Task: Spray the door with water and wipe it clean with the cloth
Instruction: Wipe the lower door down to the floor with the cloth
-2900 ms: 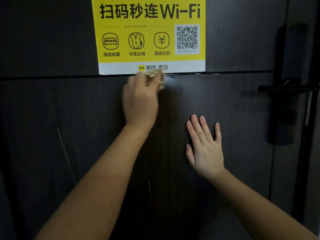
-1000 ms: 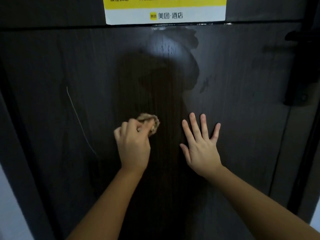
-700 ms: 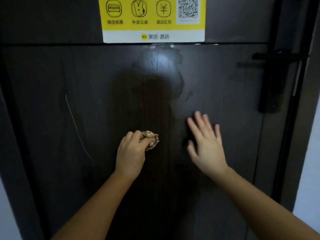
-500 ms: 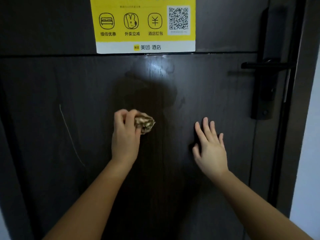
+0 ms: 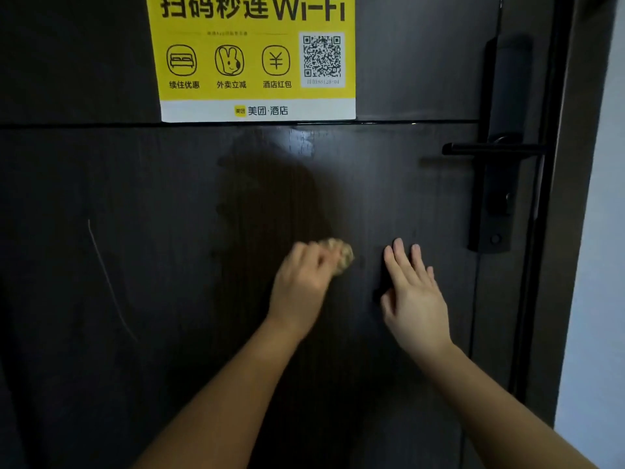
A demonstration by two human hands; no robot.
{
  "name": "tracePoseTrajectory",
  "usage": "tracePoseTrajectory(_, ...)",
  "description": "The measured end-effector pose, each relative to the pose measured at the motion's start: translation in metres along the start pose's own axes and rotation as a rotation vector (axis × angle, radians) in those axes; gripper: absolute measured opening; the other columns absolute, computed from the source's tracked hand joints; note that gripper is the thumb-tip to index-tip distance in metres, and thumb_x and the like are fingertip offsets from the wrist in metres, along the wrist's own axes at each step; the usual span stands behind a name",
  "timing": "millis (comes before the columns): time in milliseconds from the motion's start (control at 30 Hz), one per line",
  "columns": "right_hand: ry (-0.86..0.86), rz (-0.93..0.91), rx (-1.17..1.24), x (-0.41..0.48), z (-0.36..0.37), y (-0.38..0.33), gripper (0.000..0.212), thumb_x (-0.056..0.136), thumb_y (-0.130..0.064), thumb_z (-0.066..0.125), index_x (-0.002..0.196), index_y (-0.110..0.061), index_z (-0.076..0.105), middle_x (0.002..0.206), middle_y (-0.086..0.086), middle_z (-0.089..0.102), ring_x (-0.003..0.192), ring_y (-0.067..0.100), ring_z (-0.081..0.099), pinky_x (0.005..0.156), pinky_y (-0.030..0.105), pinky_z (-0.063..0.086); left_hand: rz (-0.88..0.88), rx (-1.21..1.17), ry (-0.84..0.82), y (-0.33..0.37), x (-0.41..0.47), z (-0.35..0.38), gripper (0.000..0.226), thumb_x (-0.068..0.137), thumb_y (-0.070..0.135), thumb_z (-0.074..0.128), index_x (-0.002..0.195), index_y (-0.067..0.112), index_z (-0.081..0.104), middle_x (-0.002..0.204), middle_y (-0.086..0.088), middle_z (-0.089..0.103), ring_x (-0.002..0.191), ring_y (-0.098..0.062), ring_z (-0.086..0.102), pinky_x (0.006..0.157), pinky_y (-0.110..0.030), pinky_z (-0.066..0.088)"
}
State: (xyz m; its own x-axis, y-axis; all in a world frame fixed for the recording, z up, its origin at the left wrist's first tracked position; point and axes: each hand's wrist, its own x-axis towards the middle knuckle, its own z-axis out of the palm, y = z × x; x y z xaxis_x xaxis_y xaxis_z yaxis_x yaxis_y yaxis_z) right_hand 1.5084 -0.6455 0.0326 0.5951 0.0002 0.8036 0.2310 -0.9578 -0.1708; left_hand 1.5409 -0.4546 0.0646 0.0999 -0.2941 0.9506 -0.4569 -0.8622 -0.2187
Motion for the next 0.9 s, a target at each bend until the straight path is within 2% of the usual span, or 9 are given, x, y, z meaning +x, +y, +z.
tracePoseTrajectory(100,-0.036,-0.048,-0.063,0.000,-0.008,0.002,0.073,0.089,-0.016,0.058,0.151,-0.017,0.020,0.157,-0.003,0.007,0.145,0.022,0.003,0.116,0.047,0.022,0.014,-0.077,-0.124,0.012,-0.016,-0.003,0.032,0.079,0.003,0.066,0.110,0.009,0.068,0.088,-0.008,0.057,0.078,-0.023,0.052,0.061,-0.029,0.044)
tracePoseTrajectory(167,-0.084,-0.026,0.019,0.001,-0.018,-0.002,0.068,0.092,-0.019,0.054,0.151,-0.023,0.021,0.158,-0.007,0.006,0.146,0.017,0.001,0.118,0.045,0.019,-0.226,-0.207,-0.156,0.019,-0.006,-0.016,0.030,0.080,0.000,0.067,0.107,0.011,0.070,0.089,-0.004,0.058,0.082,-0.017,0.055,0.066,-0.024,0.045)
tracePoseTrajectory(300,0.020,0.018,0.735,-0.015,-0.040,-0.047,0.049,0.092,-0.011,0.058,0.137,-0.026,0.047,0.142,-0.007,0.049,0.129,0.002,0.044,0.109,0.027,0.038,-0.909,-0.801,-0.058,0.031,0.010,-0.046,0.023,0.081,0.002,0.069,0.091,0.023,0.068,0.087,0.008,0.065,0.079,-0.001,0.062,0.070,-0.008,0.045)
tracePoseTrajectory(367,0.069,0.027,0.992,-0.024,-0.040,-0.075,0.044,0.089,-0.004,0.061,0.130,-0.020,0.057,0.127,-0.007,0.060,0.116,0.001,0.056,0.097,0.020,0.046,-1.006,-1.023,-0.090,0.037,0.008,-0.057,0.025,0.083,-0.001,0.065,0.084,0.023,0.067,0.082,0.002,0.070,0.080,-0.007,0.067,0.071,-0.016,0.050)
tracePoseTrajectory(467,0.220,0.064,0.992,-0.016,-0.033,-0.087,0.037,0.085,0.004,0.064,0.119,-0.012,0.066,0.114,-0.004,0.065,0.106,0.002,0.061,0.089,0.014,0.047,-1.015,-1.338,-0.239,0.029,0.005,-0.076,0.026,0.092,-0.002,0.053,0.102,0.013,0.071,0.095,0.001,0.074,0.094,-0.008,0.068,0.083,-0.021,0.052)
tracePoseTrajectory(533,0.371,0.065,0.885,-0.001,-0.031,-0.082,0.034,0.084,0.006,0.065,0.113,-0.011,0.069,0.110,-0.001,0.065,0.102,0.003,0.061,0.088,0.015,0.046,-0.836,-1.116,-0.377,0.008,0.002,-0.087,0.035,0.095,0.003,0.051,0.127,0.012,0.060,0.120,0.002,0.066,0.115,-0.004,0.057,0.100,-0.020,0.043)
tracePoseTrajectory(667,0.599,0.121,0.433,0.040,-0.023,-0.063,0.045,0.085,0.002,0.058,0.129,-0.007,0.058,0.136,0.010,0.051,0.124,0.026,0.047,0.106,0.033,0.038,-0.372,0.052,-0.368,-0.055,-0.010,-0.092,0.064,0.093,0.035,0.047,0.151,0.024,0.020,0.161,-0.007,0.007,0.148,-0.025,0.002,0.119,-0.046,0.012)
tracePoseTrajectory(800,0.231,-0.098,-0.006,0.042,0.014,-0.083,0.066,0.087,-0.018,0.050,0.148,-0.005,0.028,0.157,0.016,0.021,0.145,0.034,0.016,0.118,0.047,0.018,-0.336,0.264,-0.450,-0.099,-0.027,-0.083,0.076,0.093,0.051,0.040,0.153,0.023,0.004,0.160,-0.013,-0.007,0.147,-0.033,-0.005,0.112,-0.064,0.016)
tracePoseTrajectory(900,0.281,-0.229,-0.122,0.048,0.014,-0.083,0.061,0.086,-0.024,0.045,0.145,-0.012,0.038,0.155,0.007,0.031,0.141,0.028,0.029,0.108,0.044,0.032,-0.309,0.307,-0.472,-0.111,-0.037,-0.073,0.074,0.093,0.052,0.041,0.153,0.024,0.009,0.160,-0.012,-0.003,0.147,-0.032,-0.001,0.110,-0.065,0.019)
